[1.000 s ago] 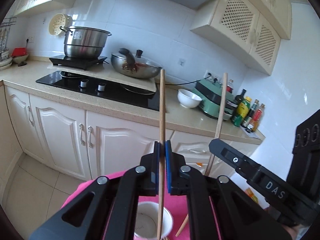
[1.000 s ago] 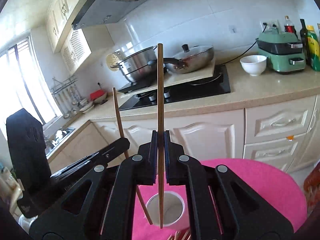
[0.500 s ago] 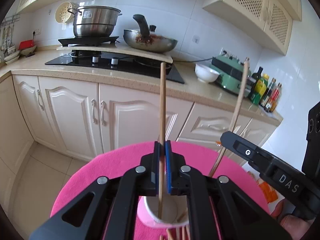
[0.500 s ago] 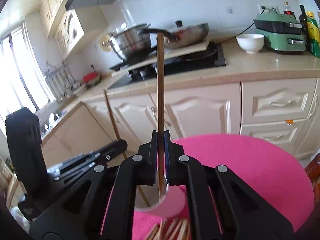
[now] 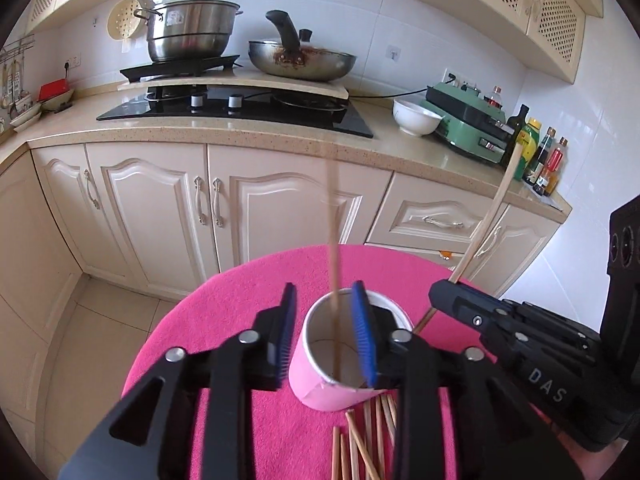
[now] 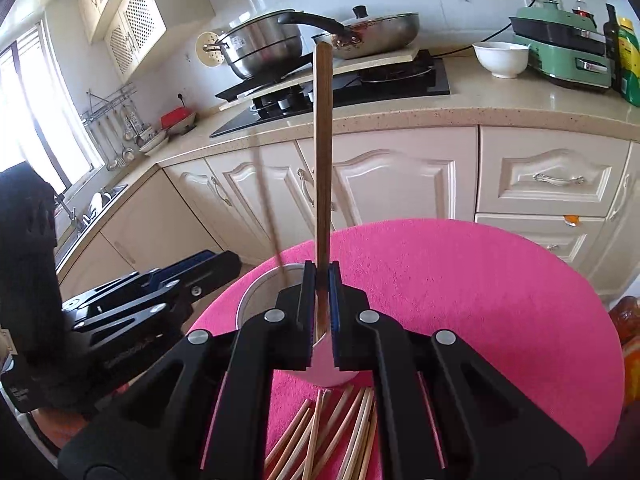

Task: Organize utensils
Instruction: 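Lower both held chopsticks into the pink cup and open both tools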

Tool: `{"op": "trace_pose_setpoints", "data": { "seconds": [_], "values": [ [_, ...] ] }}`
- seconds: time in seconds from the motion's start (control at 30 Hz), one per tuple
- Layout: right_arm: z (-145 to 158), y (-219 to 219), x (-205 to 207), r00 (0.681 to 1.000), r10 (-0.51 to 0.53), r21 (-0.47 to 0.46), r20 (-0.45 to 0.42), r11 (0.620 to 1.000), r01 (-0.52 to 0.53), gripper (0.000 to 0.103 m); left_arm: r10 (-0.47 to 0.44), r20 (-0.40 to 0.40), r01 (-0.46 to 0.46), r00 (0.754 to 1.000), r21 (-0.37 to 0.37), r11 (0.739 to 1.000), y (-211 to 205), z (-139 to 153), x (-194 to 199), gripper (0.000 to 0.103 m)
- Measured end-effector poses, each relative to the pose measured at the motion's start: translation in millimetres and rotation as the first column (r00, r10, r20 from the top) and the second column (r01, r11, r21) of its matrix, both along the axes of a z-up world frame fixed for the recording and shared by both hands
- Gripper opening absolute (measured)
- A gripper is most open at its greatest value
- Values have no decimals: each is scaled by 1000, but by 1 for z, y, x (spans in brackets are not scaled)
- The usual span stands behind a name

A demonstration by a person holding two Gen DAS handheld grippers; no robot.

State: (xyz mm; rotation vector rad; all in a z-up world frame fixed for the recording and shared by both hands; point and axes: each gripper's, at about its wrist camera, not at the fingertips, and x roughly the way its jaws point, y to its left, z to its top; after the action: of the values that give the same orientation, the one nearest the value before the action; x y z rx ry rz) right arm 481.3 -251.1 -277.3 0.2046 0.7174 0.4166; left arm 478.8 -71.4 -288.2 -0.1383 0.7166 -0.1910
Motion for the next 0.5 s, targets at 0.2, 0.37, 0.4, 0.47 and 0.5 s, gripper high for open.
{"op": "trace_pose_setpoints", "data": {
  "seconds": [0.2, 0.37, 0.4, 0.47, 0.5],
  "values": [
    [10, -3, -8, 1000, -24, -13, -11, 1000, 24, 29, 23, -59, -25, 998, -21, 999, 15, 3, -11, 32],
    [23, -17, -27, 999, -50, -32, 1, 998, 50, 49, 20, -165, -19, 986, 10, 1000, 27, -8, -39, 32],
    [21, -20, -30, 998, -55, -42, -11, 998, 55, 49, 9, -193, -6, 981, 13, 1000, 28, -14, -44, 32],
    [16, -27, -38, 997, -70, -77, -43, 995, 67, 49, -13, -251, 20, 968, 22, 1000, 26, -26, -53, 32],
    [13, -29, -42, 996, -74, -91, -59, 993, 68, 49, -28, -289, 39, 957, 31, 999, 24, -34, -57, 32]
  ]
}}
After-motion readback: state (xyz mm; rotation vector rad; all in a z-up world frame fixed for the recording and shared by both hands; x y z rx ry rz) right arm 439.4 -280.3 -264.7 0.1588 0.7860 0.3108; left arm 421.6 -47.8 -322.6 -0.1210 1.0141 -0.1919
